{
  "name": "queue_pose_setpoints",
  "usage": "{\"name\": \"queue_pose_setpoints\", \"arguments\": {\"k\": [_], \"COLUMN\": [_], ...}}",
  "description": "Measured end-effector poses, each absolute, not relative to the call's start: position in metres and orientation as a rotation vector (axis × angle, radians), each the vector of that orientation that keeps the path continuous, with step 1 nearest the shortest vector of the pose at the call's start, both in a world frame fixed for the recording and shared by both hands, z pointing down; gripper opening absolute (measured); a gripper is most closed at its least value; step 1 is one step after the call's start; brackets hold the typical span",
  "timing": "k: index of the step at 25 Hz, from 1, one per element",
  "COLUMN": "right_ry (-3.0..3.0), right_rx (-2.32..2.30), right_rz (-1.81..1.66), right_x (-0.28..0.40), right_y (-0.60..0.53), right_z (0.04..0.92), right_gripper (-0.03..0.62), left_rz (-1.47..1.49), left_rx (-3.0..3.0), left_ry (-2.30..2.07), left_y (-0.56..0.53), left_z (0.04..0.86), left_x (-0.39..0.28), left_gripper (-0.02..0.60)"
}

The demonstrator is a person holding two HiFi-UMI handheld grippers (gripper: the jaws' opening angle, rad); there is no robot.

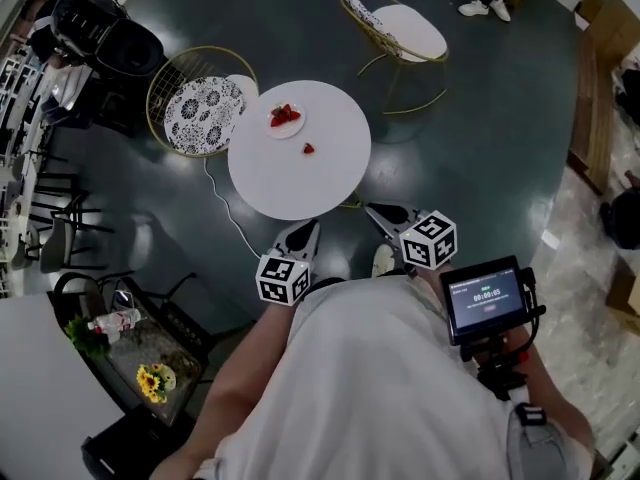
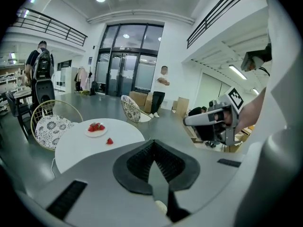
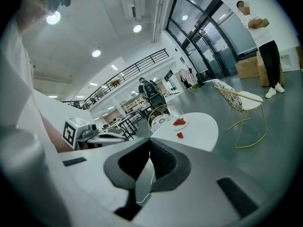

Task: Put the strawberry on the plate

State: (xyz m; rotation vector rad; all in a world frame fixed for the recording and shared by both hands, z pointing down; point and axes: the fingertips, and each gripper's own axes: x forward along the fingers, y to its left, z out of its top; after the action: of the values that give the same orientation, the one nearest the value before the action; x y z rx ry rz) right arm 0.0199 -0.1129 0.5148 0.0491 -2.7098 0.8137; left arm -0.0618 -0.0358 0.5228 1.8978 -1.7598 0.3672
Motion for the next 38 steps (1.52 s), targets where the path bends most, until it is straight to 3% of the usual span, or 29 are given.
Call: {"name": "queue_pose_setpoints", "arguments": {"k": [20,38], "right_ry": [-2.673,-2.614], "right_rx": [0.027,0.078], "right_rz": [0.783,0.88], "right_x": [-0.004,-0.099], "right_y": [-0.109,-0.177], "right_z": [0.502,0.553], "right_gripper": [0.008,0.008], "left_rz": [0.364,0.557], "left_rx": [1.882,1.875], "left_ry": [-1.766,-1.557], "left_y": [-0.032,-0.104], "left_z": [0.516,0.605], "left_x": [-0.091,-0.179], "left_gripper": [0.008,0.008]}}
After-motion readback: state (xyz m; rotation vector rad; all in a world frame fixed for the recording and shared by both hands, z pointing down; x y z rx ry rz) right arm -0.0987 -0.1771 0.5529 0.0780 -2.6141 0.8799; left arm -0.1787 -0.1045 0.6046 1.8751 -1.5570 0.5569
